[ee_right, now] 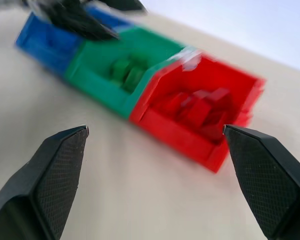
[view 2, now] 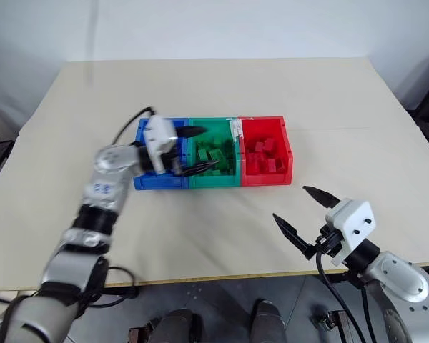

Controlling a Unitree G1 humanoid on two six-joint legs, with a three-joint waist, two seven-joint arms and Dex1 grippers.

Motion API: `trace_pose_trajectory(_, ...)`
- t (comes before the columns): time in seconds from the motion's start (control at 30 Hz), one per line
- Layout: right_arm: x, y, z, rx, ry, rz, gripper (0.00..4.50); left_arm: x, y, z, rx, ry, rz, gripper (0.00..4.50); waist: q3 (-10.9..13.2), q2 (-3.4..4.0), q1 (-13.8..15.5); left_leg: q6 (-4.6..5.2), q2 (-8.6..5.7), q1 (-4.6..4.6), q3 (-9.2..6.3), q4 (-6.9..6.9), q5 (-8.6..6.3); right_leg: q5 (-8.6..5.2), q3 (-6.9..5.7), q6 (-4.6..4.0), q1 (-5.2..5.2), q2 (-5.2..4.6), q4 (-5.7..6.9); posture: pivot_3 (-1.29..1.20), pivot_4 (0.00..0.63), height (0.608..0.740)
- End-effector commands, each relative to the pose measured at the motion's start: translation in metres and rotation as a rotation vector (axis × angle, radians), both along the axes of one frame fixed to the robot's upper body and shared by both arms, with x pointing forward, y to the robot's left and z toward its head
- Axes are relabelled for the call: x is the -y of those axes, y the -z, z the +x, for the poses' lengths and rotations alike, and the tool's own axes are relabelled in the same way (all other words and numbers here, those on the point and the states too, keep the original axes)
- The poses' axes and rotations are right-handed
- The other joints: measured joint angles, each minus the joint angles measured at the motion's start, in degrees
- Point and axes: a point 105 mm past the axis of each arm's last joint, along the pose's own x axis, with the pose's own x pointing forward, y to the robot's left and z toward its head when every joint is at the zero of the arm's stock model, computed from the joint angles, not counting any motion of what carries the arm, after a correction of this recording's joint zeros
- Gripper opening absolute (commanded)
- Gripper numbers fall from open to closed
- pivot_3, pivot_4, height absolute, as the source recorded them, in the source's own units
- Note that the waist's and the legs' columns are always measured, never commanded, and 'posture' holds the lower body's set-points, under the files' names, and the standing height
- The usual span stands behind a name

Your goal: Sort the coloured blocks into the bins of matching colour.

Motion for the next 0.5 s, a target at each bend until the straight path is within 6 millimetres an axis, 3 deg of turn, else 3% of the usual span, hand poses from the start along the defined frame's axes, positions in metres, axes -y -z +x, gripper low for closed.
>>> trace_pose_trajectory(0.03,-0.005,-0.005,0.001,0.014,-0.100,-0.022,4.50,-0.020,-0.014,-0.023,0.064,0.015,0.013,4.43,0.0,-0.01,0.4,0.00,-0.01,-0.04,-0.04,0.05,0.00,0.01,-0.01,0.02,0.03,-0.01,-0.05,0.00,0.150,0.740)
trace_pose_trajectory(0.1,-0.006,-0.004,0.004,0.002,-0.149,-0.033,4.50,-0.043,-0.009,-0.031,0.042,-0.031,0.030,4.43,0.0,-0.02,1.1,0.00,-0.01,-0.02,-0.02,0.12,0.00,0.01,0.01,0.02,0.09,-0.01,-0.12,0.00,0.150,0.740)
trace_pose_trajectory(0.17,-0.010,-0.006,0.012,-0.001,-0.231,-0.060,4.50,-0.089,0.007,-0.052,-0.034,-0.138,0.074,4.43,0.0,-0.02,0.8,0.00,-0.01,-0.02,-0.02,0.14,0.00,0.01,0.02,0.02,0.11,-0.01,-0.12,0.00,0.150,0.740)
trace_pose_trajectory(0.23,-0.009,-0.006,0.020,0.008,-0.268,-0.107,4.50,-0.117,0.025,-0.072,-0.122,-0.218,0.108,4.43,0.0,0.03,-0.4,-0.02,0.01,0.09,0.08,0.01,-0.01,0.00,0.13,0.00,0.07,0.00,-0.09,0.00,0.150,0.740)
trace_pose_trajectory(0.37,-0.005,-0.008,0.027,0.024,-0.269,-0.102,4.50,-0.134,0.046,-0.084,-0.208,-0.336,0.114,4.43,0.0,0.04,0.9,-0.04,0.07,0.02,-0.06,-0.02,-0.02,0.00,-0.05,0.00,0.04,0.01,-0.04,0.00,0.150,0.740)
trace_pose_trajectory(0.5,-0.003,-0.008,0.029,0.033,-0.257,-0.100,4.50,-0.129,0.050,-0.085,-0.192,-0.398,0.097,4.43,0.0,0.02,1.8,-0.04,0.04,-0.02,-0.06,0.16,-0.03,0.00,-0.02,0.00,0.16,0.00,-0.14,0.00,0.150,0.740)
